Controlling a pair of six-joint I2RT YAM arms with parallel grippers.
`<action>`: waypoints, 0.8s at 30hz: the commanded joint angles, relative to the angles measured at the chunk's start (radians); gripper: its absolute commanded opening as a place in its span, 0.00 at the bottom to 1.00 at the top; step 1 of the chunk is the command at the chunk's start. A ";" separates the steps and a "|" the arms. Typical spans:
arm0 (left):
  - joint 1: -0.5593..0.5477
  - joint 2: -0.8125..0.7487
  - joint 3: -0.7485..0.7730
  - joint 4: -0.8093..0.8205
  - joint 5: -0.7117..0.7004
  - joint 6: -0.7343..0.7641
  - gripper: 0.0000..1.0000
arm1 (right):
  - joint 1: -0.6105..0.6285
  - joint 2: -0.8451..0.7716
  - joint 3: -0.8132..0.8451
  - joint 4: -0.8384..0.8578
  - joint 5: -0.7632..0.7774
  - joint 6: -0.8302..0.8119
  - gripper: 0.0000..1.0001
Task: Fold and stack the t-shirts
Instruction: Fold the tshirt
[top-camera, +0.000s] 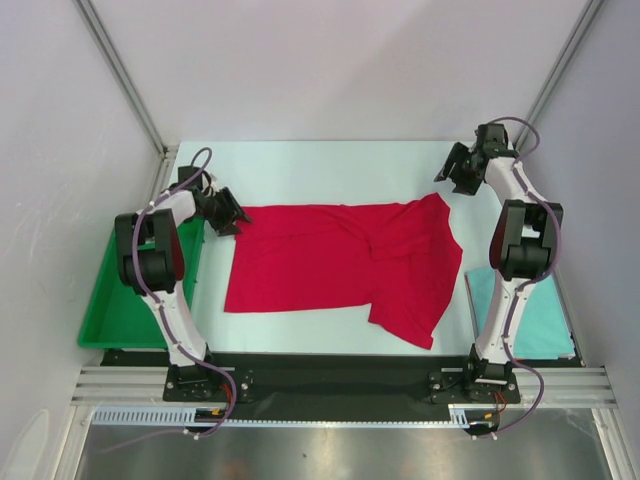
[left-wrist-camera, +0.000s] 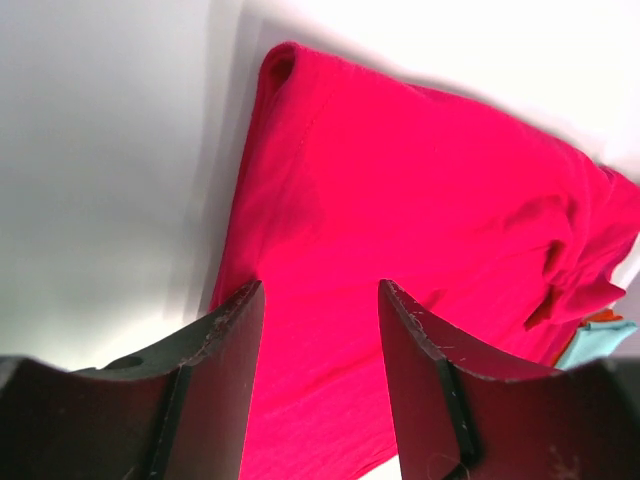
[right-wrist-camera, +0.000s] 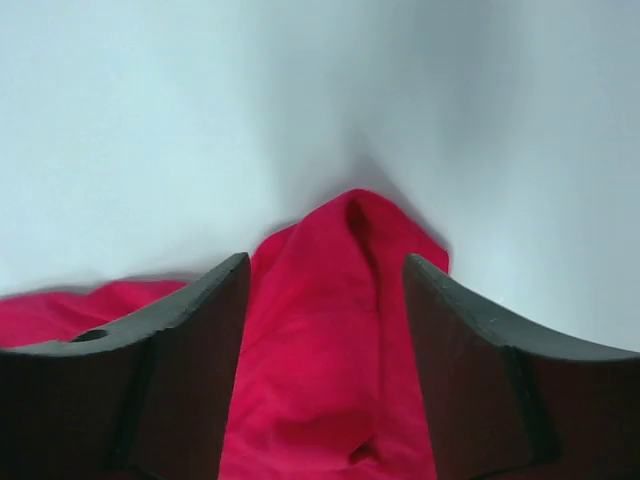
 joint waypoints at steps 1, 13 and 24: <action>0.007 0.018 0.025 0.039 0.061 -0.030 0.55 | 0.014 0.056 0.072 -0.030 0.018 -0.146 0.69; 0.007 0.054 0.024 0.028 0.062 -0.014 0.55 | -0.020 0.128 0.026 0.015 -0.117 -0.213 0.71; 0.007 0.104 0.056 0.017 0.073 -0.033 0.55 | -0.019 0.222 0.118 -0.027 -0.157 -0.229 0.62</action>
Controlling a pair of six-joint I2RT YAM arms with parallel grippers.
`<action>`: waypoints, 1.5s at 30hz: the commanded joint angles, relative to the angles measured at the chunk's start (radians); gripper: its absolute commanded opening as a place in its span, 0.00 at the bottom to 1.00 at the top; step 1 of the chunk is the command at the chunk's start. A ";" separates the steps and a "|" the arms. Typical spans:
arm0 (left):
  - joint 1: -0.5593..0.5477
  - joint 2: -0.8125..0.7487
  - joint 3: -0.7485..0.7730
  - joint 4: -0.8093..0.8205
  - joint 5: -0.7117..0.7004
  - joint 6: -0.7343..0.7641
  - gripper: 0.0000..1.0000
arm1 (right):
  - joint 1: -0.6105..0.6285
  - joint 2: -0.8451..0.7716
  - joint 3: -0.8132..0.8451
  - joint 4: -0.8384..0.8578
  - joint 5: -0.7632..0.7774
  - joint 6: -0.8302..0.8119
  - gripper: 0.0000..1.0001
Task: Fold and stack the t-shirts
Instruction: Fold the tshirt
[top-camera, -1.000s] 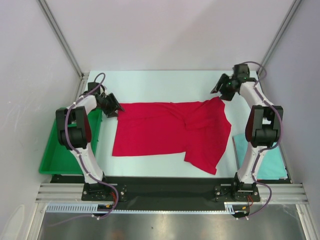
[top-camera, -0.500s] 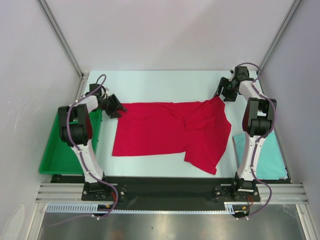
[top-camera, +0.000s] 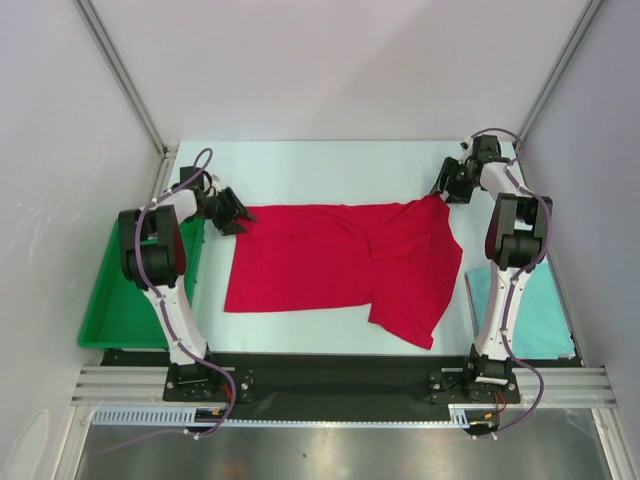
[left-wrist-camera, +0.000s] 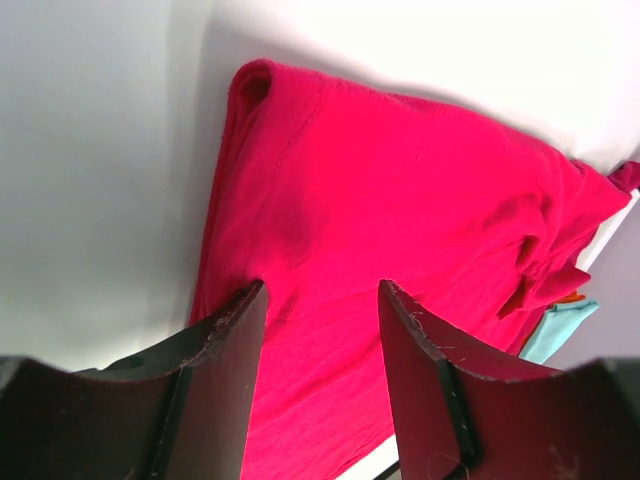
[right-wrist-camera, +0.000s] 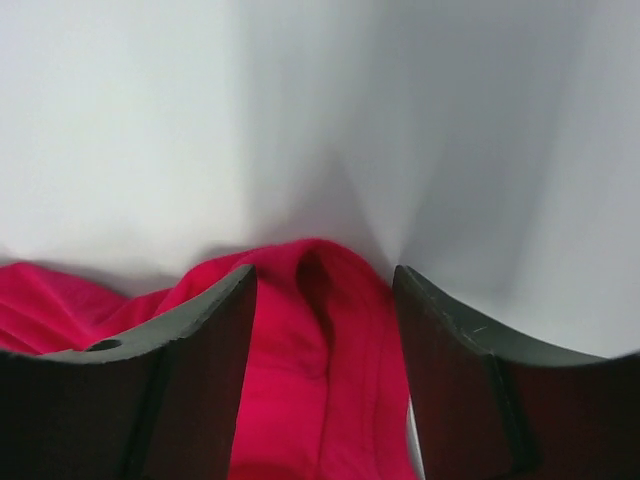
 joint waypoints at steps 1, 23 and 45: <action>0.005 0.047 0.025 0.004 -0.011 -0.010 0.55 | 0.002 0.050 0.059 -0.018 -0.038 -0.019 0.61; 0.010 0.131 0.070 0.030 -0.038 -0.050 0.56 | -0.068 -0.023 -0.033 0.166 0.182 0.196 0.00; -0.033 -0.161 0.018 -0.040 -0.180 0.072 0.68 | -0.042 -0.012 0.314 -0.291 0.337 0.148 0.57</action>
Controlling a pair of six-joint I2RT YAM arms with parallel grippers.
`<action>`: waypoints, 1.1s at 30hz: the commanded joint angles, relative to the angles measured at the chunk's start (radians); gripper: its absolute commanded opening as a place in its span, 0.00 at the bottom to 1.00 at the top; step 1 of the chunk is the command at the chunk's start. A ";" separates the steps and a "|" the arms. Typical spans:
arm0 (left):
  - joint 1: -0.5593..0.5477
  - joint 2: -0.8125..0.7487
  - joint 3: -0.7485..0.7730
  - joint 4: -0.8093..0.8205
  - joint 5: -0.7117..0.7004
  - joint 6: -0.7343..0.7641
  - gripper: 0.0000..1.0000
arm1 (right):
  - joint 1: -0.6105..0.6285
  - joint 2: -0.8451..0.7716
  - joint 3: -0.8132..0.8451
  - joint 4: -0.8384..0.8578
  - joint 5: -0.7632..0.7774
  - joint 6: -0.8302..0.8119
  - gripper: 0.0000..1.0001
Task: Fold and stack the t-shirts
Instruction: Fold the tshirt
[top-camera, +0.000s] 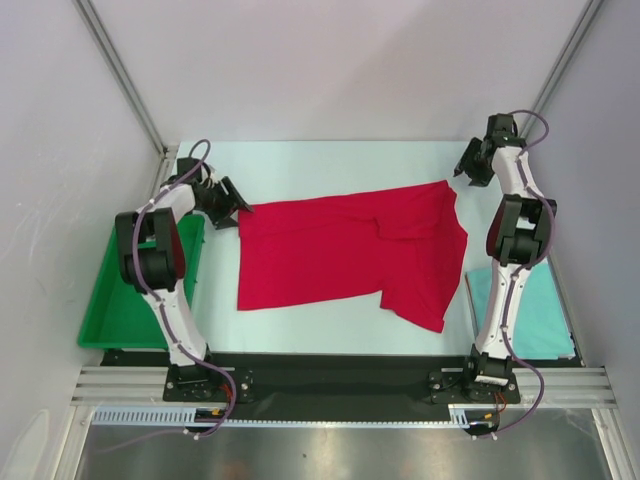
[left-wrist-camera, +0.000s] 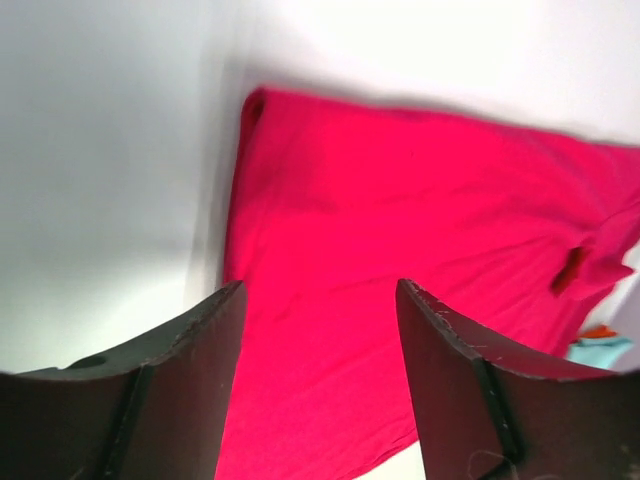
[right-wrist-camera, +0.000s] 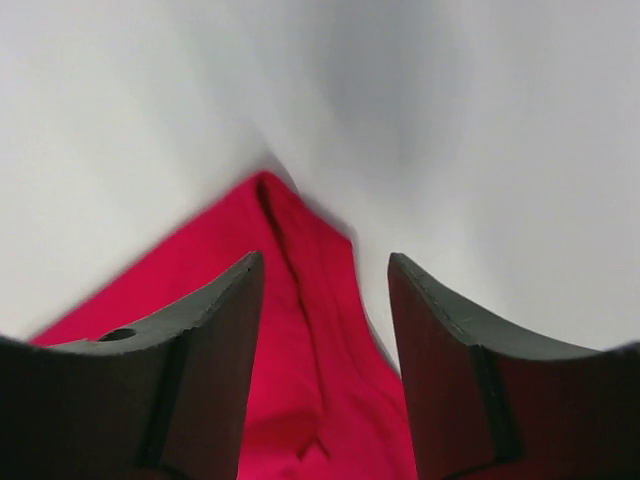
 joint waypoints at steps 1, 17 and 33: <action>-0.029 -0.162 -0.066 -0.007 -0.094 0.069 0.67 | 0.005 -0.152 -0.071 -0.127 0.076 -0.001 0.58; -0.143 -0.308 -0.271 0.033 -0.044 0.080 0.62 | 0.047 -0.578 -0.929 0.270 -0.333 0.016 0.31; -0.143 -0.257 -0.197 0.006 -0.041 0.066 0.62 | 0.058 -0.447 -0.840 0.220 -0.303 -0.030 0.36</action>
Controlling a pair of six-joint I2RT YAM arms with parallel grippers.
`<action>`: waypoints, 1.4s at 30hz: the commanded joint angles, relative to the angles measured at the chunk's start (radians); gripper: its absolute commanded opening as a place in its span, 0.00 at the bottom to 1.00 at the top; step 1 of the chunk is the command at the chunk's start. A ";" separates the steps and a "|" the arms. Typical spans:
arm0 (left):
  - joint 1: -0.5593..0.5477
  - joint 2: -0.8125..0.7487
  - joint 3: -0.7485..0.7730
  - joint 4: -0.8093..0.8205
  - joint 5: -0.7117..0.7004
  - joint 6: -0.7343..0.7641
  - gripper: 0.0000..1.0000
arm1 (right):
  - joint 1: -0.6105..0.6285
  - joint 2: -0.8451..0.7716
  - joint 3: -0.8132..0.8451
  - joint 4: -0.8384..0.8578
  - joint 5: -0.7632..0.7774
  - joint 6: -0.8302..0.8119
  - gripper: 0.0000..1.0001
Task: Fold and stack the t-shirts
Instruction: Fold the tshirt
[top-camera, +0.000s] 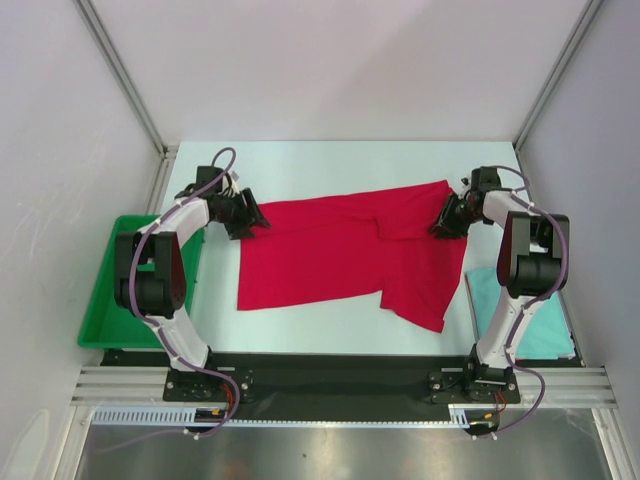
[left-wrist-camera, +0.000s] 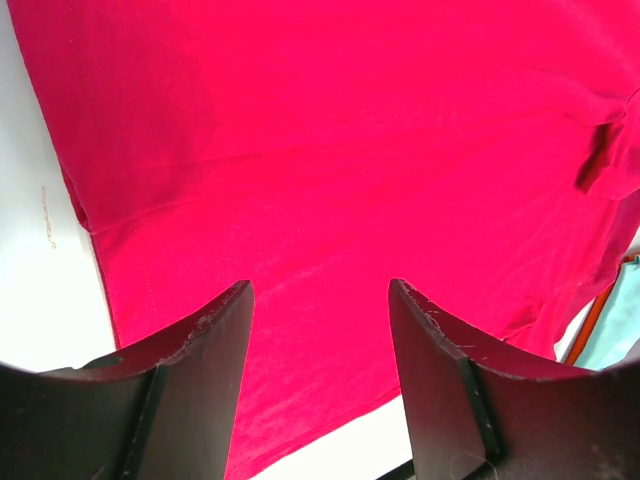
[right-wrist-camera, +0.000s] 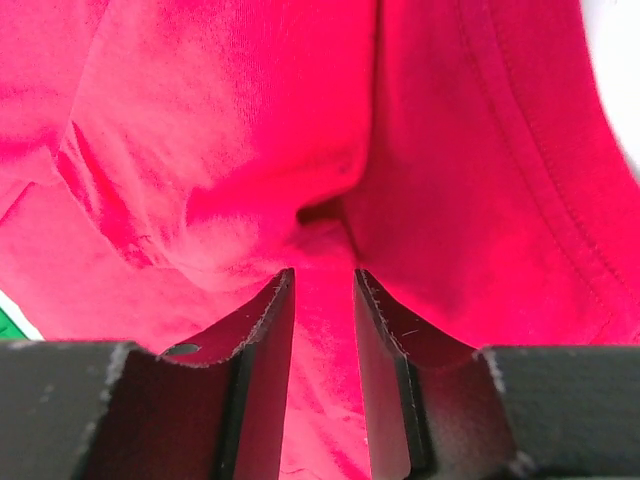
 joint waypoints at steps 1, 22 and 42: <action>0.003 0.003 0.039 0.004 0.011 0.008 0.62 | 0.003 0.015 0.057 -0.010 0.011 -0.035 0.35; 0.003 0.044 0.055 0.016 0.022 -0.009 0.62 | 0.011 0.079 0.103 -0.042 0.028 -0.069 0.38; 0.010 0.043 0.051 0.003 0.014 0.009 0.62 | 0.011 0.009 0.126 -0.081 0.022 -0.021 0.01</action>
